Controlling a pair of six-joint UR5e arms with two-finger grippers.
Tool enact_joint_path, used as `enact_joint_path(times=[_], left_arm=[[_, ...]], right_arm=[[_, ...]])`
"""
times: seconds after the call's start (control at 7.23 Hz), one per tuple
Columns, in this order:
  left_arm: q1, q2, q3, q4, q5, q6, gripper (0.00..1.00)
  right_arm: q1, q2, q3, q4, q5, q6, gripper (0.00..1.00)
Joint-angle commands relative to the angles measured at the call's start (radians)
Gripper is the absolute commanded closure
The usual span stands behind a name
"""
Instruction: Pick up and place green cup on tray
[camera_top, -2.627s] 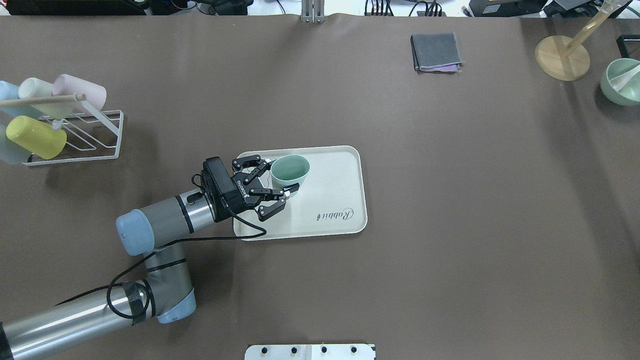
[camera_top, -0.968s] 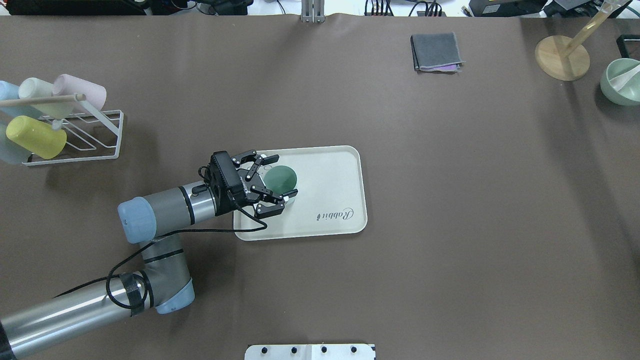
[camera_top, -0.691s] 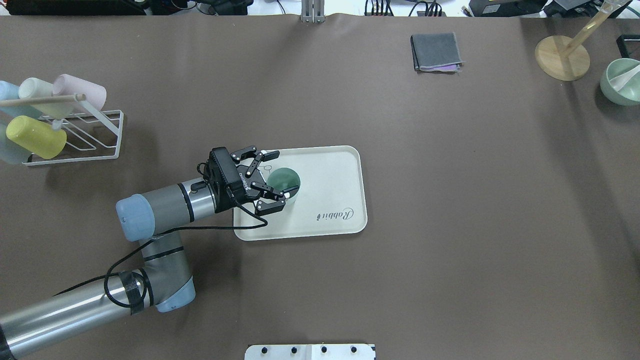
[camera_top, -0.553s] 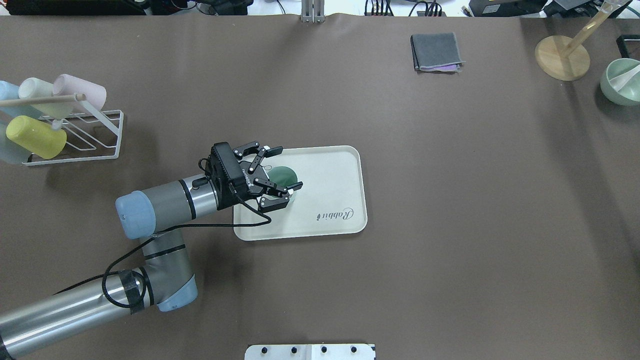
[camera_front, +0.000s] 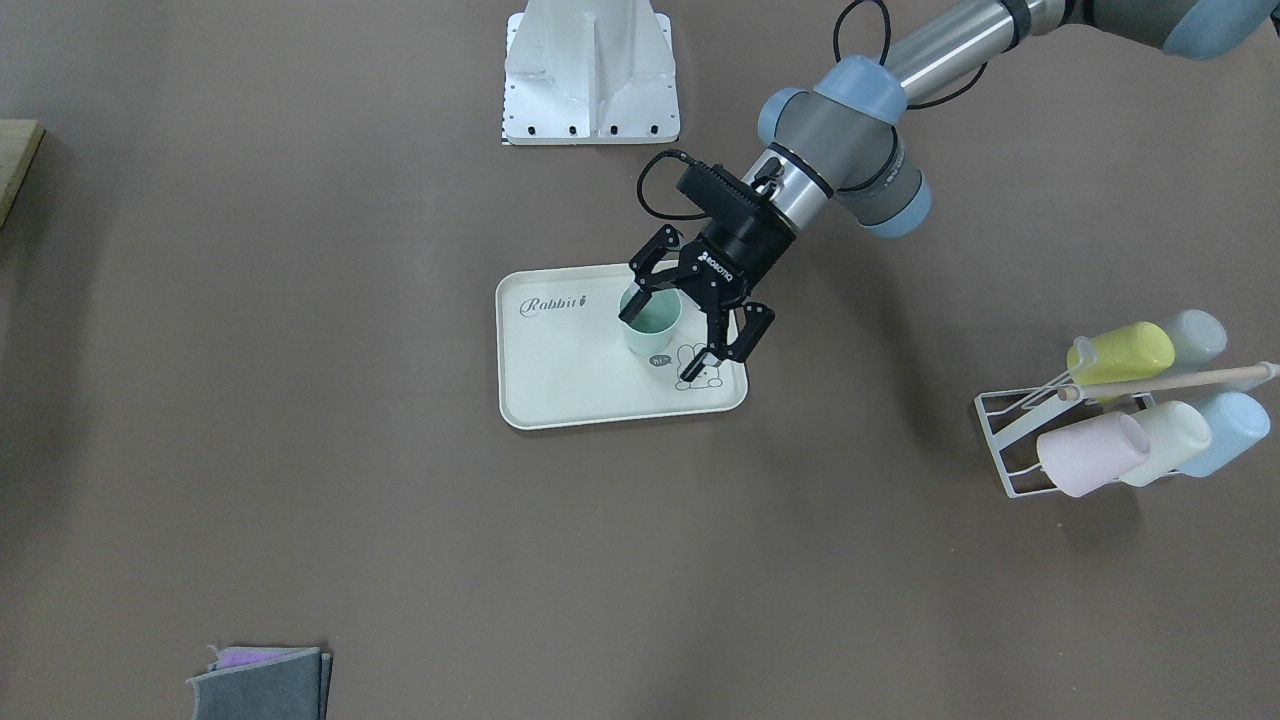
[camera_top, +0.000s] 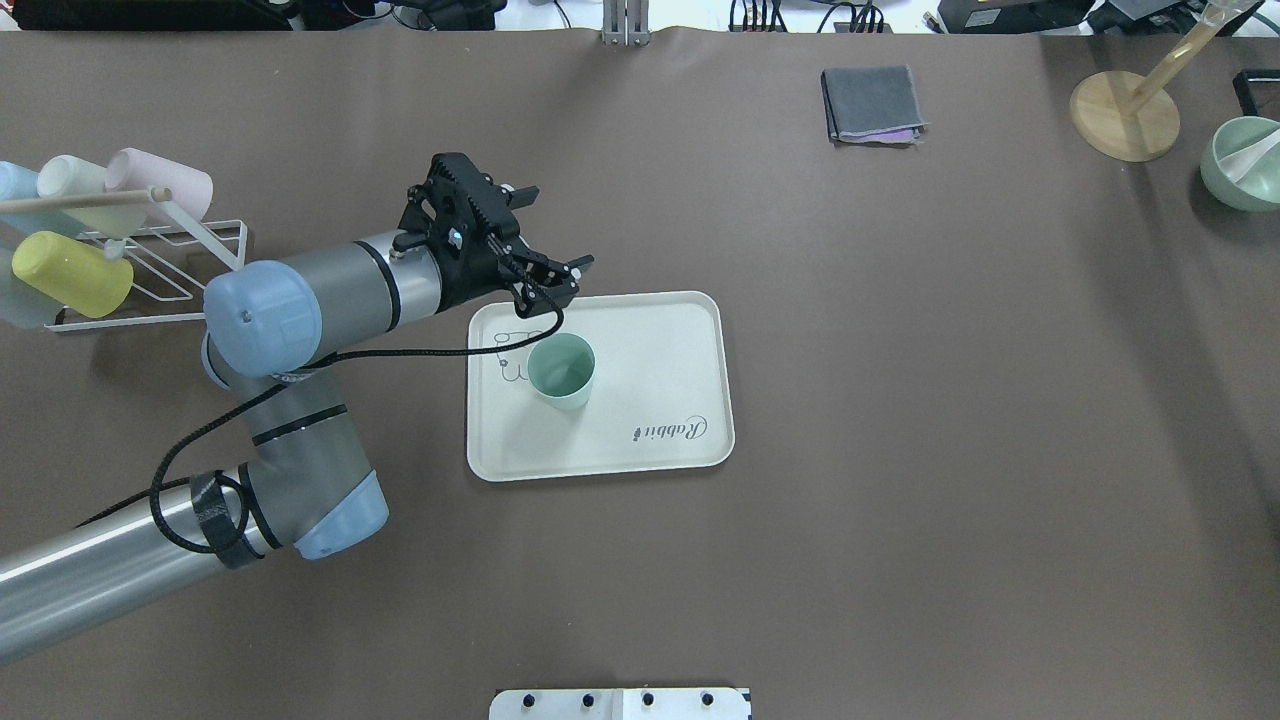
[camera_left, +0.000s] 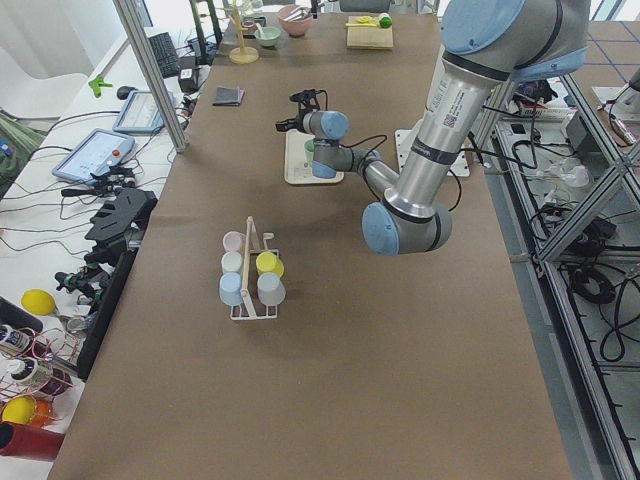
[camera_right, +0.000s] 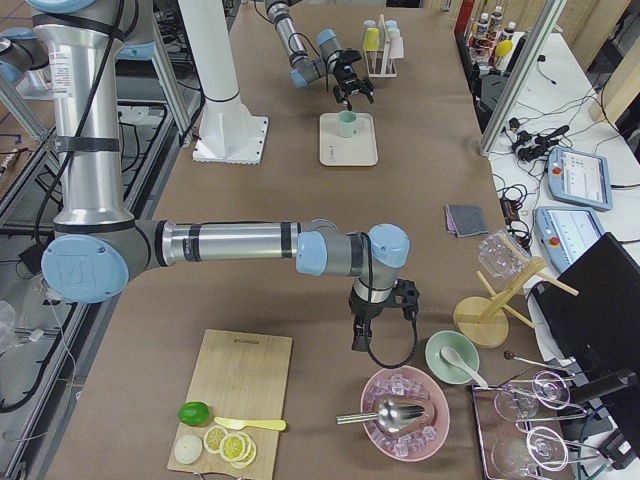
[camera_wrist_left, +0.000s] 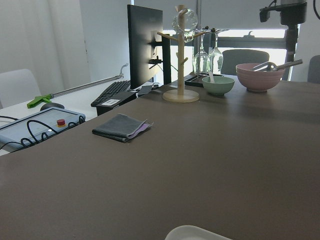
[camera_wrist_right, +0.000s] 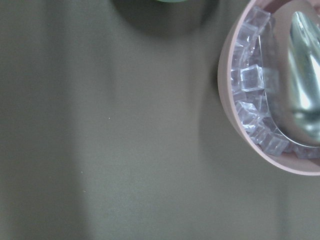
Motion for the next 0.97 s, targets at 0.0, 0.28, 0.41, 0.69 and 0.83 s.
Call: enact_joint_path(times=[0.0, 0.28, 0.41, 0.69, 0.83], left_arm=[[-0.088, -0.005, -0.041, 0.350, 0.010, 0.149, 0.01], [-0.168, -0.007, -0.040, 0.573, 0.081, 0.272, 0.01], [-0.173, -0.005, -0.040, 0.685, 0.197, 0.272, 0.01], [-0.203, -0.011, -0.040, 0.842, 0.315, 0.254, 0.01], [-0.225, -0.011, -0.040, 0.846, 0.300, 0.240, 0.01]], right_arm=[[0.001, -0.001, 0.004, 0.000, 0.009, 0.000, 0.00], [-0.001, 0.008, 0.005, 0.003, 0.003, 0.000, 0.00], [-0.001, 0.008, 0.005, 0.004, 0.000, 0.000, 0.00], [-0.001, 0.008, 0.007, 0.004, 0.006, 0.000, 0.00], [-0.001, 0.009, 0.007, 0.009, 0.011, 0.000, 0.00]])
